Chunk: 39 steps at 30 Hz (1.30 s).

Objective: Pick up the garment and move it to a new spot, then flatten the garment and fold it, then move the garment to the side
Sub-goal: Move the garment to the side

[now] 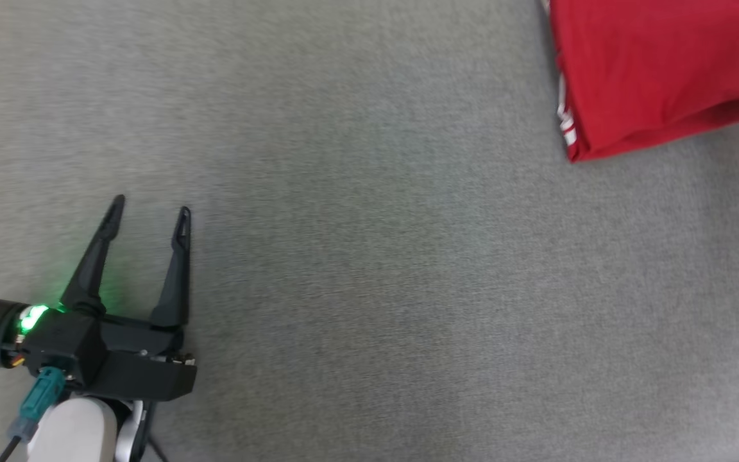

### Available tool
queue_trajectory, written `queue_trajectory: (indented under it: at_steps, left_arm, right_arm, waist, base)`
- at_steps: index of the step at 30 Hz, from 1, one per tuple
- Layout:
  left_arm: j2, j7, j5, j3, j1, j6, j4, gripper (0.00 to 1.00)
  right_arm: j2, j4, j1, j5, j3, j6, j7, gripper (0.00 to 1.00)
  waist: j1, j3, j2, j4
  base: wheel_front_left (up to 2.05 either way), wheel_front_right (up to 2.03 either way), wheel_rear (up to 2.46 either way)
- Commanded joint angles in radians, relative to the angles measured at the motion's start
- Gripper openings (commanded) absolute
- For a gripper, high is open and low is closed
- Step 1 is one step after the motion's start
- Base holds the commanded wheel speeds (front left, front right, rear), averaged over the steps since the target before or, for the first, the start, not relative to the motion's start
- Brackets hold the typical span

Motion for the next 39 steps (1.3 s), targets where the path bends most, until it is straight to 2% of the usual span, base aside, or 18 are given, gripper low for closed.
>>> queue_trajectory:
  at_steps: [1, 10, 20, 29, 30, 31, 32, 39]
  left_arm:
    - [0.008, -0.003, 0.009, 0.001, -0.005, 0.002, -0.005, 1.0]
    - [0.027, -0.002, 0.01, 0.002, 0.004, 0.002, -0.033, 1.0]
    - [0.031, 0.0, 0.005, -0.006, -0.002, 0.002, -0.043, 1.0]
    - [0.033, 0.002, 0.0, 0.001, -0.007, 0.002, -0.037, 1.0]
    - [0.032, 0.002, 0.0, 0.0, -0.008, 0.002, -0.036, 1.0]
    - [0.031, 0.002, 0.0, -0.001, -0.01, 0.002, -0.033, 1.0]
    - [0.028, 0.002, 0.0, -0.002, -0.011, 0.002, -0.032, 1.0]
    - [0.006, 0.001, -0.002, 0.008, 0.002, 0.005, -0.024, 1.0]
  right_arm:
    - [-0.011, -0.002, -0.018, 0.004, 0.0, -0.003, 0.0, 0.0]
    - [-0.086, -0.022, -0.085, 0.005, 0.006, -0.003, 0.028, 0.0]
    - [-0.171, -0.064, -0.144, -0.014, 0.041, -0.003, 0.084, 0.0]
    - [-0.214, -0.074, -0.17, -0.002, 0.049, -0.003, 0.115, 0.0]
    - [-0.214, -0.072, -0.171, -0.003, 0.048, -0.003, 0.118, 0.04]
    - [-0.215, -0.072, -0.174, -0.007, 0.044, -0.003, 0.109, 0.55]
    - [-0.214, -0.067, -0.175, -0.009, 0.037, -0.003, 0.107, 1.0]
    - [-0.185, -0.052, -0.154, -0.047, -0.004, -0.003, 0.07, 1.0]
  waist:
    - [-0.0001, 0.055, -0.0002, -0.056]
    - [-0.0001, 0.087, -0.0002, -0.079]
    - [-0.0001, 0.107, -0.0002, -0.069]
    - [-0.0001, 0.126, -0.0002, -0.057]
    - [-0.0001, 0.126, -0.0002, -0.056]
    - [-0.0001, 0.127, -0.0002, -0.054]
    - [-0.0001, 0.126, -0.0002, -0.051]
    - [-0.0001, 0.081, -0.0002, -0.028]
  base:
    - [0.0, 0.0, 0.0]
    - [0.0, 0.0, 0.0]
    - [0.0, 0.0, 0.0]
    - [0.0, 0.0, 0.0]
    - [0.0, 0.0, 0.0]
    - [0.0, 0.0, 0.0]
    - [0.0, 0.0, 0.0]
    - [0.0, 0.0, 0.0]
